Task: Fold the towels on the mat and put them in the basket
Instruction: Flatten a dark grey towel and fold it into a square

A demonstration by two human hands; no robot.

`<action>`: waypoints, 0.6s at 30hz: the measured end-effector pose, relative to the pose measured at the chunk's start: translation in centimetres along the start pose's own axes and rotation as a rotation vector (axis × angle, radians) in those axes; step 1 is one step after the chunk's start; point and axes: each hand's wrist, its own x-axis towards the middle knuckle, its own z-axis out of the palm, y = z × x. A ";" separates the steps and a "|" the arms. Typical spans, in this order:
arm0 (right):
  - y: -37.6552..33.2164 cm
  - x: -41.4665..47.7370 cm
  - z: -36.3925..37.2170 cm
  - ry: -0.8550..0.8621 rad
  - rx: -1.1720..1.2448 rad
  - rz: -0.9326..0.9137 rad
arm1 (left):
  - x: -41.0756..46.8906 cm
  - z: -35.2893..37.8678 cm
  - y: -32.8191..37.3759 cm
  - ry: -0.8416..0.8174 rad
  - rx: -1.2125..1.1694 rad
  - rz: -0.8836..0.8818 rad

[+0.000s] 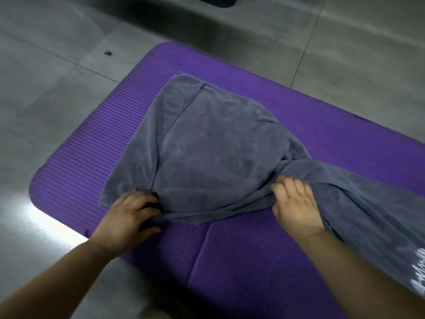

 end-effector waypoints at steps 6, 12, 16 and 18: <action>2.5 -0.7 -0.7 -0.153 -0.191 -0.032 | 0.1 -0.9 0.8 0.263 0.153 0.162; 3.0 2.8 -2.5 -0.180 -0.129 -0.275 | -1.3 -1.9 -1.0 0.008 0.195 0.197; 3.6 2.1 -7.3 -0.319 0.059 -0.461 | 0.0 -3.0 -1.9 -0.238 0.254 0.191; 4.0 -1.1 -9.5 -0.535 0.090 -0.517 | 2.3 -4.5 0.1 -0.569 0.362 0.164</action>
